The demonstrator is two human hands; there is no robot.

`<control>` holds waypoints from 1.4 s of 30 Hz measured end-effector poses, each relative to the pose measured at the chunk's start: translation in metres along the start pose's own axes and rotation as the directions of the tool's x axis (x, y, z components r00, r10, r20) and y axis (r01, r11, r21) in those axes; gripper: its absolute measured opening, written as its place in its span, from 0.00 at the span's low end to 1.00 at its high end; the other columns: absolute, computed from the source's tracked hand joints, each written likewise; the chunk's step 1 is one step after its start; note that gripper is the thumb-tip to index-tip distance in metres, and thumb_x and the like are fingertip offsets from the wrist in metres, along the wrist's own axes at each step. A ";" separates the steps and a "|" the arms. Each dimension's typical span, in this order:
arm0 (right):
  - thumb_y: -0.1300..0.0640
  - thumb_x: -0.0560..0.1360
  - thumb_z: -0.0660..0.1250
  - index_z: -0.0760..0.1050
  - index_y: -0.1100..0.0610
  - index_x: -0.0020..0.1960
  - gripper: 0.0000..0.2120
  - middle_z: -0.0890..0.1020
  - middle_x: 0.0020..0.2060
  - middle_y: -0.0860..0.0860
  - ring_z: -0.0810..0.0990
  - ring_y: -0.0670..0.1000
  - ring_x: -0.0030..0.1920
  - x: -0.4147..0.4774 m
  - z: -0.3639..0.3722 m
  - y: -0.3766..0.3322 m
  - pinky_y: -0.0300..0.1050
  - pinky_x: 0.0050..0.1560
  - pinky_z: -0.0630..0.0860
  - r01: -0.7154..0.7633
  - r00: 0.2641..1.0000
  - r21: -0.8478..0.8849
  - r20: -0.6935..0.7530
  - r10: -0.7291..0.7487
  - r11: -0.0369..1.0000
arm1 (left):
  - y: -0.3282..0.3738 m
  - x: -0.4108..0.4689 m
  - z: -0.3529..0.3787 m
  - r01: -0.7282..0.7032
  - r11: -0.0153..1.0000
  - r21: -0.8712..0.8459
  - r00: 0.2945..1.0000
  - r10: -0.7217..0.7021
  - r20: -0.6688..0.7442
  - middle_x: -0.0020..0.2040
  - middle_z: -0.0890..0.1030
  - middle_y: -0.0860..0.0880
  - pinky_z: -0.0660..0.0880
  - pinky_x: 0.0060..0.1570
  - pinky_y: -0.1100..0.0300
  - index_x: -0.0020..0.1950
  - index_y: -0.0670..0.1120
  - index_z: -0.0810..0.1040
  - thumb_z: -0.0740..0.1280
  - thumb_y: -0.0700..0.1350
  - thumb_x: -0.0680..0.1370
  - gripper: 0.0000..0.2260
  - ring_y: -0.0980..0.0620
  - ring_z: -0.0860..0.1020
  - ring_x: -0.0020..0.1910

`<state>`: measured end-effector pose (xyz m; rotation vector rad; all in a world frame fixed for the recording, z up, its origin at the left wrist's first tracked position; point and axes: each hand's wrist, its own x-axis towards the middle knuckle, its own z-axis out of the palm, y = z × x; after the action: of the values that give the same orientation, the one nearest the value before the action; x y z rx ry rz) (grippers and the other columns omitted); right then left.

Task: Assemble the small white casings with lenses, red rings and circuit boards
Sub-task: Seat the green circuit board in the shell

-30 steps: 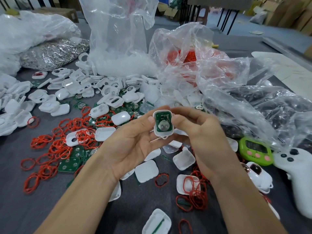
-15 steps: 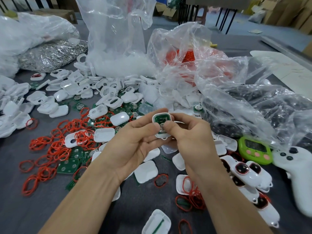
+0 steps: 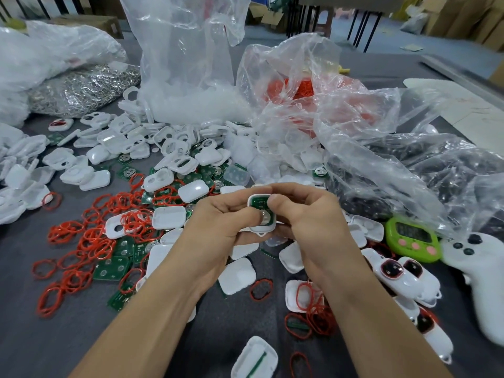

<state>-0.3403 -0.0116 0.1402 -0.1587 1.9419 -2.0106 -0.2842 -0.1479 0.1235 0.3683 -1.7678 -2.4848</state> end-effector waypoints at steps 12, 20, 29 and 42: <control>0.64 0.76 0.72 0.88 0.52 0.44 0.08 0.88 0.35 0.54 0.87 0.57 0.35 -0.002 0.008 0.010 0.49 0.34 0.82 0.083 0.990 -0.040 -0.114 -0.088 0.996 | 0.001 -0.001 -0.001 0.000 0.999 -0.050 0.998 0.003 0.059 0.53 0.85 0.34 0.84 0.48 0.51 0.58 0.42 0.86 0.66 0.27 0.76 0.17 0.39 0.86 0.50; 0.59 0.74 0.73 0.87 0.50 0.43 0.06 0.88 0.36 0.53 0.87 0.59 0.34 -0.002 0.004 0.007 0.55 0.32 0.83 0.128 0.986 -0.064 -0.097 -0.134 0.990 | 0.001 0.000 -0.001 0.000 0.997 -0.077 0.998 0.005 0.065 0.55 0.85 0.35 0.83 0.55 0.45 0.60 0.41 0.85 0.67 0.28 0.75 0.17 0.38 0.85 0.53; 0.57 0.76 0.75 0.87 0.49 0.45 0.04 0.88 0.35 0.47 0.88 0.52 0.36 -0.004 0.004 0.008 0.56 0.40 0.85 0.191 0.965 -0.208 -0.136 -0.222 0.959 | 0.004 -0.002 0.002 0.003 0.995 -0.102 0.998 0.003 0.058 0.55 0.85 0.33 0.85 0.48 0.51 0.58 0.40 0.86 0.71 0.35 0.68 0.18 0.41 0.85 0.49; 0.57 0.75 0.74 0.87 0.51 0.43 0.05 0.88 0.36 0.52 0.87 0.58 0.35 -0.003 0.002 0.005 0.55 0.35 0.84 0.121 0.989 -0.096 -0.078 -0.128 0.988 | 0.002 -0.001 0.001 -0.009 0.998 -0.055 0.998 0.012 0.055 0.54 0.85 0.33 0.82 0.56 0.41 0.59 0.40 0.85 0.67 0.28 0.76 0.16 0.36 0.85 0.52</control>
<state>-0.3359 -0.0123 0.1361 -0.2258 2.1262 -2.0377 -0.2841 -0.1472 0.1257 0.2879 -1.7117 -2.5547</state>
